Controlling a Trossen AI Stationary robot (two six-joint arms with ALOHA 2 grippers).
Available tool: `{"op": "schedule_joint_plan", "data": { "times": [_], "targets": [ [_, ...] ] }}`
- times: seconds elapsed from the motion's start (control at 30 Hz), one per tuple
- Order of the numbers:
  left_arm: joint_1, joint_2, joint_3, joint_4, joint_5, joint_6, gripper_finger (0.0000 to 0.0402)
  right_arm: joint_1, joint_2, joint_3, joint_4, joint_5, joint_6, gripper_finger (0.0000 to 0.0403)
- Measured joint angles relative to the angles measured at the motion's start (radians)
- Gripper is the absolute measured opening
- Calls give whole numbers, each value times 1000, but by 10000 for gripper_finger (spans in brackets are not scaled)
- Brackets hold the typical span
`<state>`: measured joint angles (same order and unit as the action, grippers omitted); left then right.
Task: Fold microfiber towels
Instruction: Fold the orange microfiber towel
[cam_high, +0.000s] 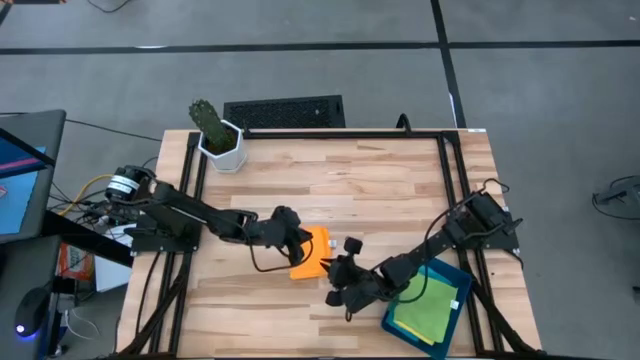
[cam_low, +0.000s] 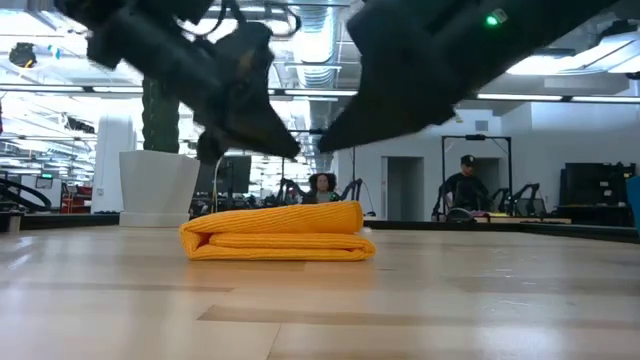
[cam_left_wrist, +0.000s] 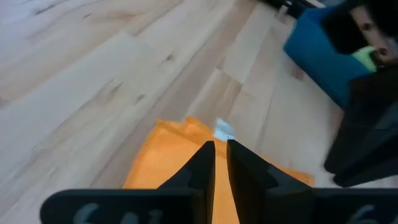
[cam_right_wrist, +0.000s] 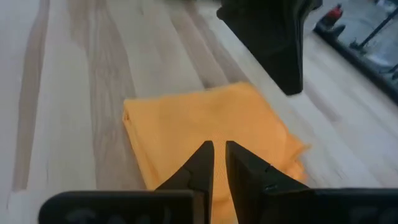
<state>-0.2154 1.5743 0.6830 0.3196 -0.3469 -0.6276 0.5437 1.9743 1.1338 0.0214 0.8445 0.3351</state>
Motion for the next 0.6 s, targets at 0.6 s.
{"op": "schedule_joint_plan", "data": {
  "times": [0.6],
  "targets": [
    [-171,129,53,-207,-229,-95,1,-10,224,1,348,-140,-29,65]
  ]
}}
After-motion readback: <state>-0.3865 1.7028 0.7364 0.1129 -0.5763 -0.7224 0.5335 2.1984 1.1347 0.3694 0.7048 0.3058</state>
